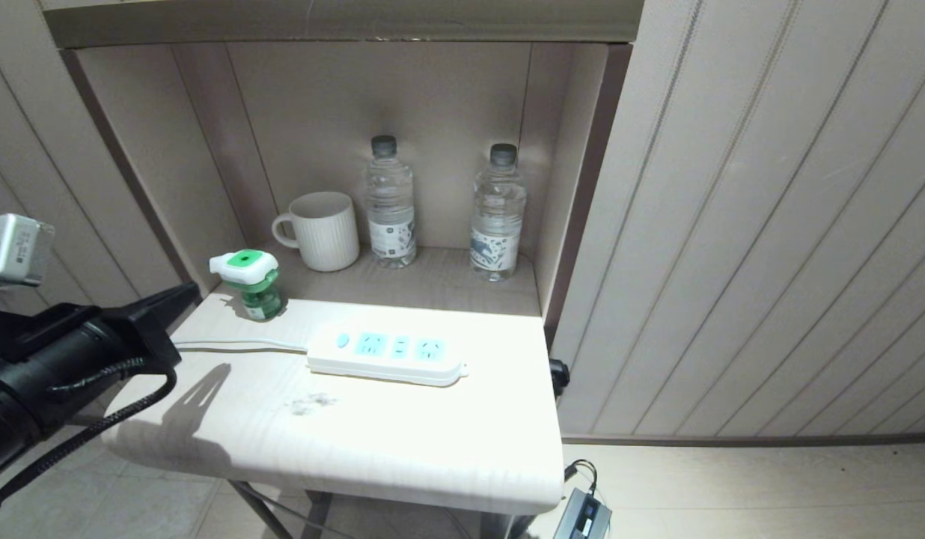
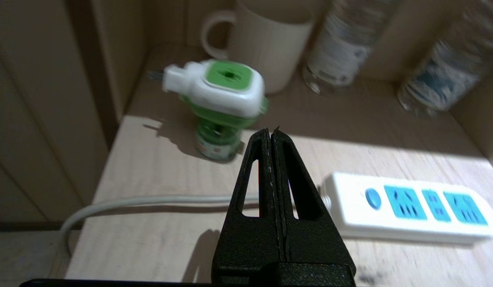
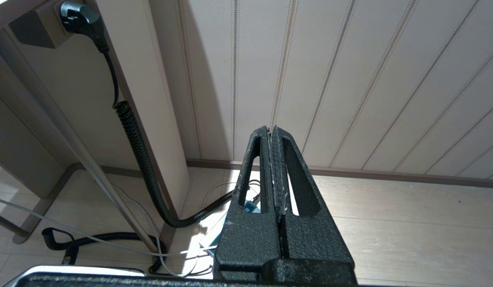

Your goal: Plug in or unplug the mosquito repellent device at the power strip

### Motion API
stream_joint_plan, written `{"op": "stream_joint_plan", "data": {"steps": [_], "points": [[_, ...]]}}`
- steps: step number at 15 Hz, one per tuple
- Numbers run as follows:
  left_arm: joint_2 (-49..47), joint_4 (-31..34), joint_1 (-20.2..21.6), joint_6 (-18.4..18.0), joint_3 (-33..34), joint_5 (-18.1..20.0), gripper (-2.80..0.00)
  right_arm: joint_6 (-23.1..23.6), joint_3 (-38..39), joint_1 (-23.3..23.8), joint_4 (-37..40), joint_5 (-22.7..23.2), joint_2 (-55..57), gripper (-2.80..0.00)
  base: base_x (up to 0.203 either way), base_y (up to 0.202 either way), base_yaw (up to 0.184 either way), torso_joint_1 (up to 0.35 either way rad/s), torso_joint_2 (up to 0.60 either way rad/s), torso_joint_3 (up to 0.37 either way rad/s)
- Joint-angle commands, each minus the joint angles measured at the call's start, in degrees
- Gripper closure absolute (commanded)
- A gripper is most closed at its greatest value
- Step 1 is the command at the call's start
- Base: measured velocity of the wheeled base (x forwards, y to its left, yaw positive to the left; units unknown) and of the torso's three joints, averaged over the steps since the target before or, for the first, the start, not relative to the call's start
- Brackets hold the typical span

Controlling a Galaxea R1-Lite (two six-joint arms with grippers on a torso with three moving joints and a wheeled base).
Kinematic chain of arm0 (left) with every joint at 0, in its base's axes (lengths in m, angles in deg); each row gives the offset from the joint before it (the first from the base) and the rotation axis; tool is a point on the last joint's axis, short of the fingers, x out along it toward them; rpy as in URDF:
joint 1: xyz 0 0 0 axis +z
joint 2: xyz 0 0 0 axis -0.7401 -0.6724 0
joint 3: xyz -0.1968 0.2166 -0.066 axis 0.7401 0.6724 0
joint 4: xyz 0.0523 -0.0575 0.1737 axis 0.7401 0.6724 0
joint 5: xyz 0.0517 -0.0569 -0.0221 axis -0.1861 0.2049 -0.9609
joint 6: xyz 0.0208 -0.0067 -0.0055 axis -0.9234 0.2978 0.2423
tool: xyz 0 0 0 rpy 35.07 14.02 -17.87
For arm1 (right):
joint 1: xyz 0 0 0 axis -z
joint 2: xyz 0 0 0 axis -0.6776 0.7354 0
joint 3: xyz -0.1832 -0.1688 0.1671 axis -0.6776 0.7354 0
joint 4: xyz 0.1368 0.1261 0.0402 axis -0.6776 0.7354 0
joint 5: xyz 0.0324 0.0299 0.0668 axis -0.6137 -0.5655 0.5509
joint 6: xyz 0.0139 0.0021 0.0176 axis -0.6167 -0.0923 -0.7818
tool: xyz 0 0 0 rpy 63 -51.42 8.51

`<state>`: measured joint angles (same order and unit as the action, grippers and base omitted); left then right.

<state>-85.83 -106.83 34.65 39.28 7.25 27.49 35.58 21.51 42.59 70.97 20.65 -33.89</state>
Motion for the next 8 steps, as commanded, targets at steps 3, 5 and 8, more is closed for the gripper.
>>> {"op": "stream_joint_plan", "data": {"steps": [3, 5, 8], "points": [[-4.05, -0.01, 5.18, 1.92, -5.04, -4.66, 0.00, 0.02, 0.00, -0.01, 0.03, 0.02, 0.05, 0.00, 0.000, 0.000, 0.000, 0.000, 0.00, 0.000], [-7.05, 0.01, 7.10, 2.95, -6.73, -4.71, 0.00, 0.02, 0.00, -0.01, 0.03, 0.11, 0.05, 0.00, 0.000, 0.000, 0.000, 0.000, 0.00, 0.000], [-11.94, 1.79, 9.51, 5.53, -10.67, -4.45, 0.00, 0.02, 0.00, -0.01, 0.03, 0.02, 0.05, 0.00, 0.000, 0.000, 0.000, 0.000, 0.00, 0.000]]}}
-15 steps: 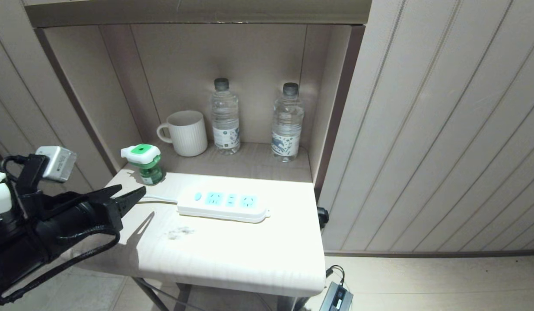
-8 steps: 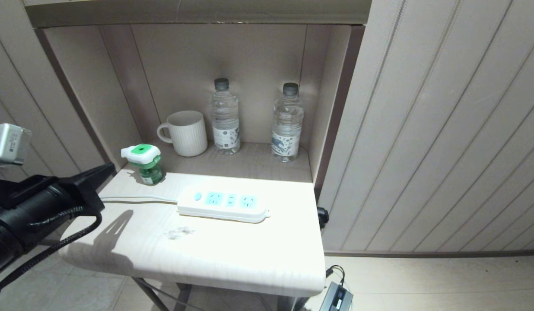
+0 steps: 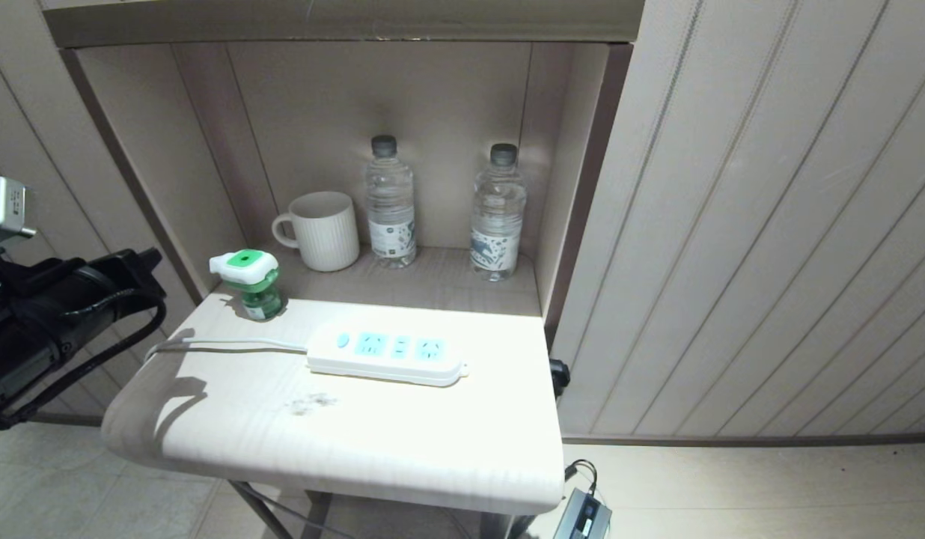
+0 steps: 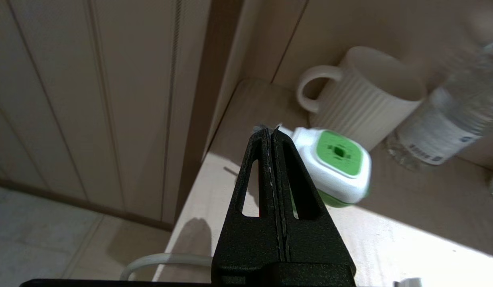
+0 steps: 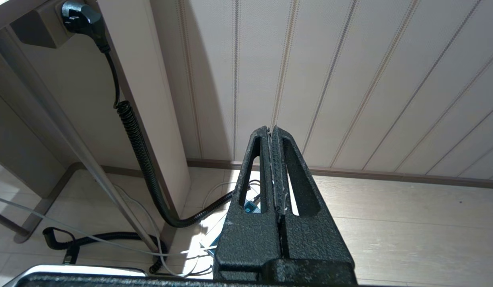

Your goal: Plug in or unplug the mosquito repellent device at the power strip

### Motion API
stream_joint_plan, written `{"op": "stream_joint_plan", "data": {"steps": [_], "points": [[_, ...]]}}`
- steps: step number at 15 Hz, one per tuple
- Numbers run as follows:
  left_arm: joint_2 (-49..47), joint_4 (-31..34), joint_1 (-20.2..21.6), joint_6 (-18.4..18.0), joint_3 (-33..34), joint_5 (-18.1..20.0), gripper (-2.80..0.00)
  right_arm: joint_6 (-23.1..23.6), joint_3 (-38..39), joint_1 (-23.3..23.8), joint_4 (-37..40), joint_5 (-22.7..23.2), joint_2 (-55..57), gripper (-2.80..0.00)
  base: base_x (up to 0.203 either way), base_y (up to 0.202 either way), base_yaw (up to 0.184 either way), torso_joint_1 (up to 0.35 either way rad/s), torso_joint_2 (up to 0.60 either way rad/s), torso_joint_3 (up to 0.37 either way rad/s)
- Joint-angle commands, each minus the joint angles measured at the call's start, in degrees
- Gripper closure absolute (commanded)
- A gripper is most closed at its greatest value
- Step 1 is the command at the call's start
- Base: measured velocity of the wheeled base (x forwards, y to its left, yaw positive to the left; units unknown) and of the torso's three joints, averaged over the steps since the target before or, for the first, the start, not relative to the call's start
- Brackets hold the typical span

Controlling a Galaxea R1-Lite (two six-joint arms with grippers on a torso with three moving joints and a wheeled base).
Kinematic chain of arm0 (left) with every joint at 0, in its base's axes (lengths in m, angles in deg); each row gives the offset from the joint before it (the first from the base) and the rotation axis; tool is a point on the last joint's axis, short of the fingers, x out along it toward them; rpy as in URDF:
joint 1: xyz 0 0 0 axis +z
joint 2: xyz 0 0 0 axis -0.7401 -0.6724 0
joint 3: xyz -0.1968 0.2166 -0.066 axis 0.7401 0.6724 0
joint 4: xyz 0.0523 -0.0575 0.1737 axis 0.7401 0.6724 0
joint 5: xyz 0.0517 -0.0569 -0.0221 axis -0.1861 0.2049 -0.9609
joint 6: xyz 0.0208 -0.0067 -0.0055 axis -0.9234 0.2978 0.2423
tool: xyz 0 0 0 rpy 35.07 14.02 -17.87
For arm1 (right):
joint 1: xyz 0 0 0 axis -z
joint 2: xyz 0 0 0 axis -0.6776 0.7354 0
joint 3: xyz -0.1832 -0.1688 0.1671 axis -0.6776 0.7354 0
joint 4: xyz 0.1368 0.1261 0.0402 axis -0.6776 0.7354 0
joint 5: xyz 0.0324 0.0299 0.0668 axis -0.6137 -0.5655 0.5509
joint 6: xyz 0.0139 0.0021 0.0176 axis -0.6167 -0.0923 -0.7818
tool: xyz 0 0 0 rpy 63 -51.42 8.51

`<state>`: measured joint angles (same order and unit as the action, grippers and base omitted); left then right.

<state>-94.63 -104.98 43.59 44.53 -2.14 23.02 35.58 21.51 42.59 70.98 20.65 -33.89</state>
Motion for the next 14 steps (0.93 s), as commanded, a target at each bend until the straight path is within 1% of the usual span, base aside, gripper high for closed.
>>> {"op": "stream_joint_plan", "data": {"steps": [1, 2, 4, 5, 6, 8, 11, 14], "points": [[-3.27, 0.28, 0.55, 0.55, -1.47, 0.19, 0.00, 0.02, 0.00, -0.01, 0.03, 0.02, 0.05, 0.00, 0.000, 0.000, 0.000, 0.000, 0.00, 0.000], [-3.72, 2.13, 0.55, 0.69, -2.36, 0.42, 0.00, 0.02, 0.00, -0.01, 0.03, 0.02, 0.05, 0.00, 0.000, 0.000, 0.000, 0.000, 0.00, 0.000], [-5.24, 5.08, 0.55, 2.52, -4.85, 0.76, 0.00, 0.02, 0.00, -0.01, 0.03, 0.02, 0.05, 0.00, 0.000, 0.000, 0.000, 0.000, 0.00, 0.000], [-5.97, 7.08, 0.55, 4.30, -7.11, 1.56, 0.00, 0.02, 0.00, -0.01, 0.03, 0.02, 0.05, 0.00, 0.000, 0.000, 0.000, 0.000, 0.00, 0.000], [-6.28, 10.70, 0.55, 6.40, -8.93, 3.58, 0.00, 0.02, 0.00, -0.01, 0.03, 0.02, 0.05, 0.00, 0.000, 0.000, 0.000, 0.000, 0.00, 0.000], [-6.33, 13.62, 0.55, 8.37, -10.78, 5.63, 0.00, 0.02, 0.00, -0.01, 0.03, 0.02, 0.05, 0.00, 0.000, 0.000, 0.000, 0.000, 0.00, 0.000], [-6.39, 15.44, 0.46, 9.33, -13.29, 5.70, 0.00, 0.02, 0.00, -0.01, 0.03, 0.02, 0.05, 0.00, 0.000, 0.000, 0.000, 0.000, 0.00, 0.000], [-5.87, 20.20, 0.58, 9.33, -16.00, 5.08, 0.00, 0.02, 0.00, -0.01, 0.03, 0.02, 0.05, 0.00, 0.000, 0.000, 0.000, 0.000, 0.00, 0.000]]}}
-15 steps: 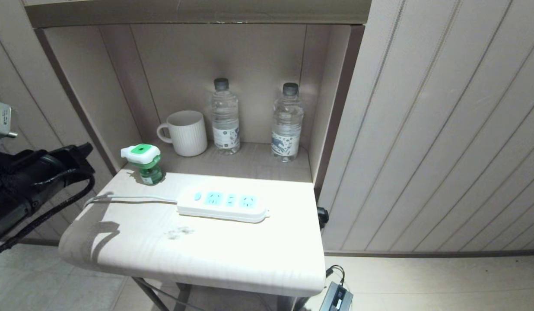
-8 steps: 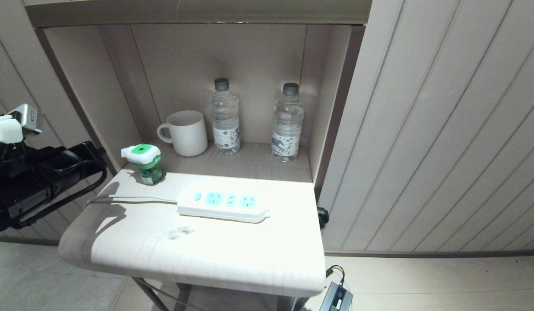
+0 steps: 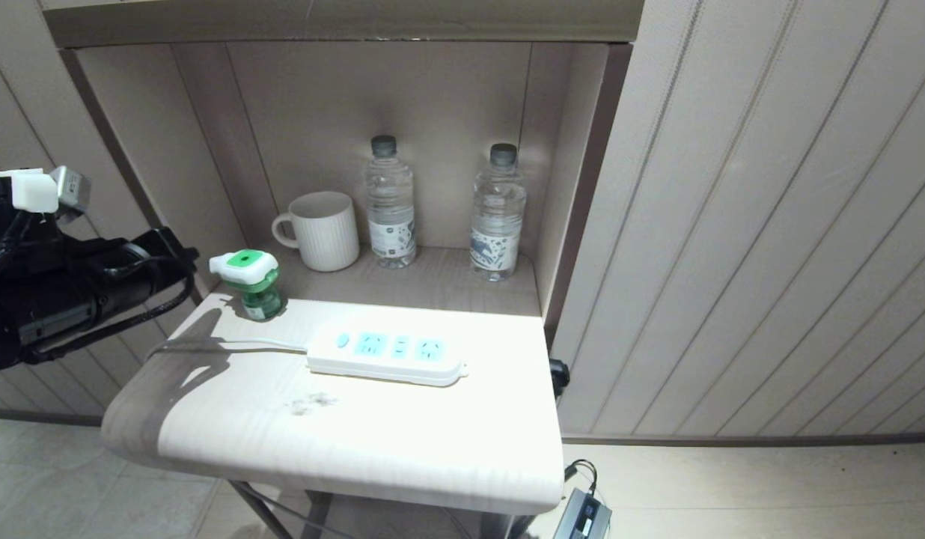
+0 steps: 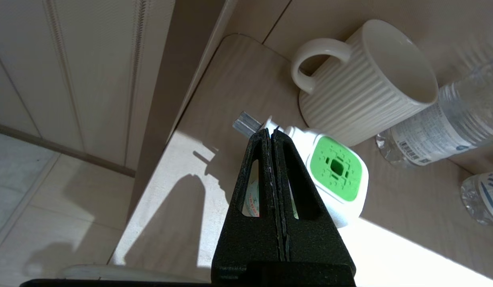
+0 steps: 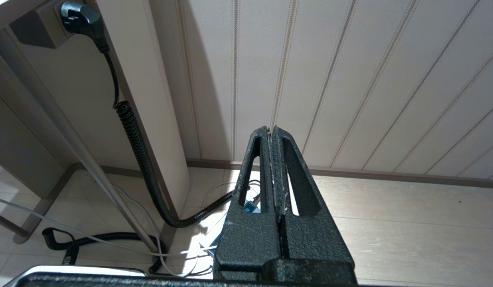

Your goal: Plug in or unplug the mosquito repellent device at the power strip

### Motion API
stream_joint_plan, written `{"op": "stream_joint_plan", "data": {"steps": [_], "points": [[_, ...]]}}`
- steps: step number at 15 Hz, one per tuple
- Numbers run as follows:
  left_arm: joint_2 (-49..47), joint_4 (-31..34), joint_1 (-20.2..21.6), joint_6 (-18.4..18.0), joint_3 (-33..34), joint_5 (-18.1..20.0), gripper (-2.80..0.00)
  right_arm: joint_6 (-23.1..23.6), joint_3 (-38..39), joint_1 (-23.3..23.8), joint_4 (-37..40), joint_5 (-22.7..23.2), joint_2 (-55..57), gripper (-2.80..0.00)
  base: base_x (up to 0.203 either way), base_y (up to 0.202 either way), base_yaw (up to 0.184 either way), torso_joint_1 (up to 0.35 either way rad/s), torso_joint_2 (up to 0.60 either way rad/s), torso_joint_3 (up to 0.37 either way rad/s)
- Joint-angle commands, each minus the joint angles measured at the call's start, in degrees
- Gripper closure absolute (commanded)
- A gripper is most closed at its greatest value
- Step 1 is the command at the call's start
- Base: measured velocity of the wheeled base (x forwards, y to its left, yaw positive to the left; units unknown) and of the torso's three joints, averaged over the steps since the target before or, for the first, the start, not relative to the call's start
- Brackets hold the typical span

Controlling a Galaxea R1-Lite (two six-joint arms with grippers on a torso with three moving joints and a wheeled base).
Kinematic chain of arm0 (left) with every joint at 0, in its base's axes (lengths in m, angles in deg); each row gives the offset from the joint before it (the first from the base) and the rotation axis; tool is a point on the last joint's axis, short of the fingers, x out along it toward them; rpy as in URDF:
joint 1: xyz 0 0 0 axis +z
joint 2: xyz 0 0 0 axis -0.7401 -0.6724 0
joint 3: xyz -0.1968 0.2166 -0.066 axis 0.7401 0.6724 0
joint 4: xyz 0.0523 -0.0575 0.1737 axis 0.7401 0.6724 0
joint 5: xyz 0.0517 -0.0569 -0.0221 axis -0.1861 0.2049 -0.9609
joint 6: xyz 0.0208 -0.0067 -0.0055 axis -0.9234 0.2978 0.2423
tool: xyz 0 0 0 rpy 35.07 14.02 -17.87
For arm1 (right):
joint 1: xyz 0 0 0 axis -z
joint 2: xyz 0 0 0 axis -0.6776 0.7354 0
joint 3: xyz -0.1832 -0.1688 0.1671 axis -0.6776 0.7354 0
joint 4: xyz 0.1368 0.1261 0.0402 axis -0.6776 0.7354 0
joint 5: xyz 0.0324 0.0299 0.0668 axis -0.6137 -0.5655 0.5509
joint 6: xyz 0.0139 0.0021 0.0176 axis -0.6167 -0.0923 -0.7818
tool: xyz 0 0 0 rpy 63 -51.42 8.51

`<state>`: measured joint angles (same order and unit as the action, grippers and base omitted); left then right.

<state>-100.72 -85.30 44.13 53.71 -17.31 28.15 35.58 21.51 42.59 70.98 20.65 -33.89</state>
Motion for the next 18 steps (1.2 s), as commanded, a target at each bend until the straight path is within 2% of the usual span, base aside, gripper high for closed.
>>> {"op": "stream_joint_plan", "data": {"steps": [1, 2, 3, 5, 8, 11, 13, 18], "points": [[0.29, 2.12, 0.10, 0.15, -1.41, -0.22, 0.00, 0.02, 0.00, -0.01, 0.03, 0.02, 0.05, 0.00, 0.000, 0.000, 0.000, 0.000, 0.00, 0.000], [0.37, 4.43, 0.08, 0.12, -2.39, -0.19, 0.00, 0.02, 0.00, -0.01, 0.03, 0.10, 0.05, 0.00, 0.000, 0.000, 0.000, 0.000, 0.00, 0.000], [0.56, 10.93, 0.12, 0.09, -4.48, -0.16, 0.00, 0.02, 0.00, -0.01, 0.03, 0.02, 0.05, 0.00, 0.000, 0.000, 0.000, 0.000, 0.00, 0.000], [1.49, 19.31, 0.83, 0.00, -8.37, -0.03, 0.00, 0.02, 0.00, -0.01, 0.03, 0.05, 0.05, 0.00, 0.000, 0.000, 0.000, 0.000, 0.00, 0.000], [1.52, 23.20, 1.07, -0.37, -10.24, 0.22, 0.00, 0.02, 0.00, -0.01, 0.03, 0.02, 0.05, 0.00, 0.000, 0.000, 0.000, 0.000, 0.00, 0.000], [-0.85, 39.32, 1.32, -1.16, -20.41, 2.24, 0.00, 0.02, 0.00, -0.01, 0.03, 0.02, 0.05, 0.00, 0.000, 0.000, 0.000, 0.000, 0.00, 0.000], [-2.35, 41.39, 1.68, -1.78, -22.68, 3.91, 0.00, 0.02, 0.00, -0.01, 0.03, 0.02, 0.05, 0.00, 0.000, 0.000, 0.000, 0.000, 0.00, 0.000], [-6.86, 42.24, 1.68, -2.02, -25.27, 4.35, 0.00, 0.02, 0.00, -0.01, 0.03, 0.02, 0.05, 0.00, 0.000, 0.000, 0.000, 0.000, 0.00, 0.000]]}}
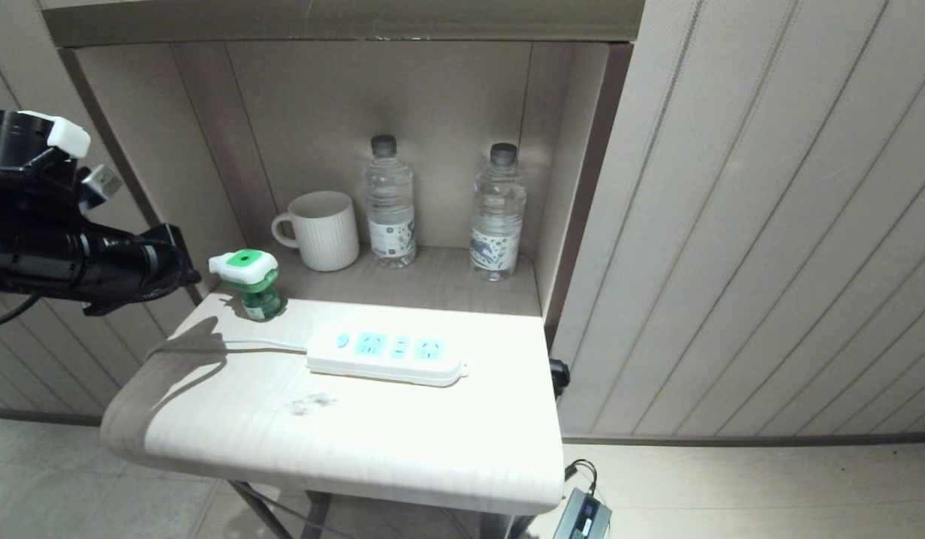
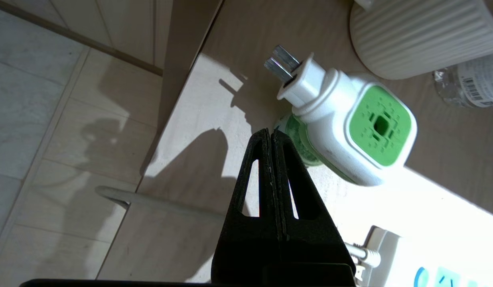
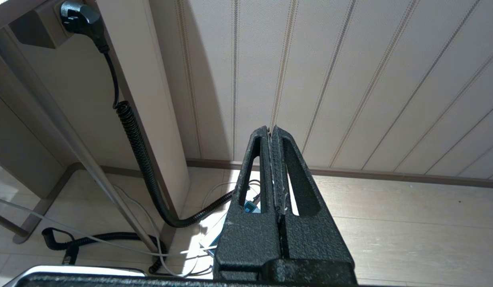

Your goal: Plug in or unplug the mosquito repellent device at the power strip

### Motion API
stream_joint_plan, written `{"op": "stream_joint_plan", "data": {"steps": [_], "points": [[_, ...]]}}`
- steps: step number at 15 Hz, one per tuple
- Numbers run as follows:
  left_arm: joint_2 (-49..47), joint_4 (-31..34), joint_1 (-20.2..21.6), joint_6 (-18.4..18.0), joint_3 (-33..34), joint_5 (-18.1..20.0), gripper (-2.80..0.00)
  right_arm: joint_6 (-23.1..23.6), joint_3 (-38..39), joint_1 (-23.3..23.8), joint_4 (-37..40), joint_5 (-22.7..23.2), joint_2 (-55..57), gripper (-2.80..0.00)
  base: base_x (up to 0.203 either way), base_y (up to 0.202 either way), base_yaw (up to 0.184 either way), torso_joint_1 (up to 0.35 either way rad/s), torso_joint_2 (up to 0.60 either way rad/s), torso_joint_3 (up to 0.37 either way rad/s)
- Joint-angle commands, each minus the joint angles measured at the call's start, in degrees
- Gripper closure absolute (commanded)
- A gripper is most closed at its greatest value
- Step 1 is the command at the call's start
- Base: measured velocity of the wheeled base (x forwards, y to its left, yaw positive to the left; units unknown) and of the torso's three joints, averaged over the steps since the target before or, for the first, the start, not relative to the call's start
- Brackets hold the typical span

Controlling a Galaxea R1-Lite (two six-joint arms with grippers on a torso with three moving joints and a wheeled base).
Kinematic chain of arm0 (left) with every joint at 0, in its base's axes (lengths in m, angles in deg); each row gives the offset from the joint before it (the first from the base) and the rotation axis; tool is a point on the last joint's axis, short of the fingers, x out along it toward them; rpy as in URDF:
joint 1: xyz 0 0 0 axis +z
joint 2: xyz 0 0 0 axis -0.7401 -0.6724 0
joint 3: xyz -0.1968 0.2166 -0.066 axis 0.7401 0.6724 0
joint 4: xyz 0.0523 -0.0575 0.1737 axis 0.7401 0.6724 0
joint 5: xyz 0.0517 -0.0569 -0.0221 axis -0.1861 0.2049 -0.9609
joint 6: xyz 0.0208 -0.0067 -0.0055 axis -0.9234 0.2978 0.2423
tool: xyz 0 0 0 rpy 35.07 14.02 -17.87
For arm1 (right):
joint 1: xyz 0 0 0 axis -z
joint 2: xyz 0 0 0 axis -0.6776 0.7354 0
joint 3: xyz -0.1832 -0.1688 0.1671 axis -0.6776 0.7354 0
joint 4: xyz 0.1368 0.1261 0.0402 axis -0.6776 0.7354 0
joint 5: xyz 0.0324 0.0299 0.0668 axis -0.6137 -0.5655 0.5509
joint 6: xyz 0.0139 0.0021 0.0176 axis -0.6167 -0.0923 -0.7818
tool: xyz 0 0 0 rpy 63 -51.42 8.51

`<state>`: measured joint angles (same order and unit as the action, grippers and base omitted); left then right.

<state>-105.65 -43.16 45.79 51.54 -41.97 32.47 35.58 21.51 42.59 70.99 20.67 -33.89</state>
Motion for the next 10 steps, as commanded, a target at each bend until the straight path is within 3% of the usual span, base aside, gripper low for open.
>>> {"op": "stream_joint_plan", "data": {"steps": [1, 7, 10], "points": [[-2.62, 0.02, -0.05, 0.15, -1.20, 0.01, 0.00, 0.02, 0.00, -0.01, 0.02, -0.01, 0.04, 0.00, 0.000, 0.000, 0.000, 0.000, 0.00, 0.000], [-5.05, -1.15, 0.00, 0.30, -2.48, 0.42, 0.00, 0.02, 0.00, -0.01, 0.02, -0.01, 0.04, 0.00, 0.000, 0.000, 0.000, 0.000, 0.00, 0.000], [-6.12, -3.13, 0.10, 0.39, -2.40, 2.49, 0.00, 0.02, 0.00, -0.01, 0.02, -0.01, 0.04, 0.00, 0.000, 0.000, 0.000, 0.000, 0.00, 0.000]]}}
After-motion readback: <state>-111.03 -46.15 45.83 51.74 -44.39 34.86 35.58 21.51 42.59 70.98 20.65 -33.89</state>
